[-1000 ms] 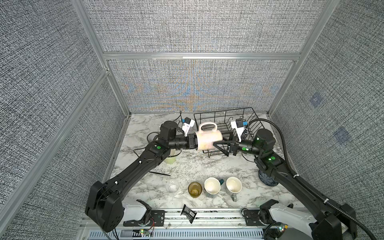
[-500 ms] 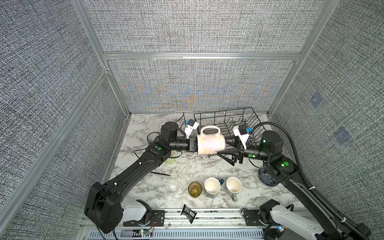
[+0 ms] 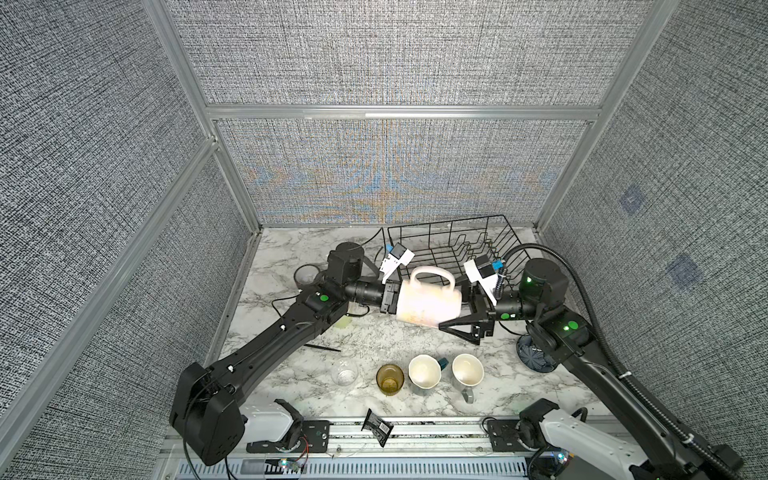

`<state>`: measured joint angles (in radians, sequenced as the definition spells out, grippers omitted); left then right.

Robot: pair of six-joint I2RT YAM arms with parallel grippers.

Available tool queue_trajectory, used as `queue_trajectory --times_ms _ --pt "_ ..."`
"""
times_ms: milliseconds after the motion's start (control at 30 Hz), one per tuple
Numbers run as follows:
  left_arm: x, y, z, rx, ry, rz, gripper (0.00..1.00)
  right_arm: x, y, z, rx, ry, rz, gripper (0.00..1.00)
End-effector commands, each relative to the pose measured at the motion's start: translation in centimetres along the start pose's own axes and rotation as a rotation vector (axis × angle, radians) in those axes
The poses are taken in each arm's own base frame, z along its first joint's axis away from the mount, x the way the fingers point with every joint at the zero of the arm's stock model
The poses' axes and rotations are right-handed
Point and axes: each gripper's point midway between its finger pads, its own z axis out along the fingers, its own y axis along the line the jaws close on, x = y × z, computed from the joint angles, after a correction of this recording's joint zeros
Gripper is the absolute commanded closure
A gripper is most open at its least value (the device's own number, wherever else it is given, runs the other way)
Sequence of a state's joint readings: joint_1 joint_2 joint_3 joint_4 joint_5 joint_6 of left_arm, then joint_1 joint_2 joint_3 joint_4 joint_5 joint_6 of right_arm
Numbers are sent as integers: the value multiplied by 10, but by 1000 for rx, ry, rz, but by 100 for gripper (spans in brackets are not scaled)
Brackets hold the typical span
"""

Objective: Load the cups into the dish rack
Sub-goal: 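Grasp the pink mug's base with the right gripper while the left holds it, then open the left gripper while the right gripper carries the mug over the rack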

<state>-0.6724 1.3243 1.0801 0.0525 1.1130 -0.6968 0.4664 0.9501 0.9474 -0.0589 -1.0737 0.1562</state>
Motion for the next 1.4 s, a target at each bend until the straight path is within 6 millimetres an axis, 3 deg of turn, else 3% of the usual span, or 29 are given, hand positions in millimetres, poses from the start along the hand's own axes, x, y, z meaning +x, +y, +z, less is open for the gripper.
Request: queue_trajectory --times_ms 0,467,800,1067,1167,1367 --pt "-5 -13 3 75 23 64 100 -7 7 2 -47 -31 2 1" --pt "-12 10 26 48 18 -29 100 3 -9 16 -40 -38 34 2" --pt "-15 21 33 52 5 -91 100 8 -25 21 2 -44 41 20" --pt "-14 27 32 18 14 -109 68 4 -35 19 58 -72 78 38" --pt "-19 38 26 -15 -11 -126 64 -1 -41 16 86 -87 120 43" --pt "-40 80 0 -125 -119 -210 61 -10 -68 1 168 -83 219 46"
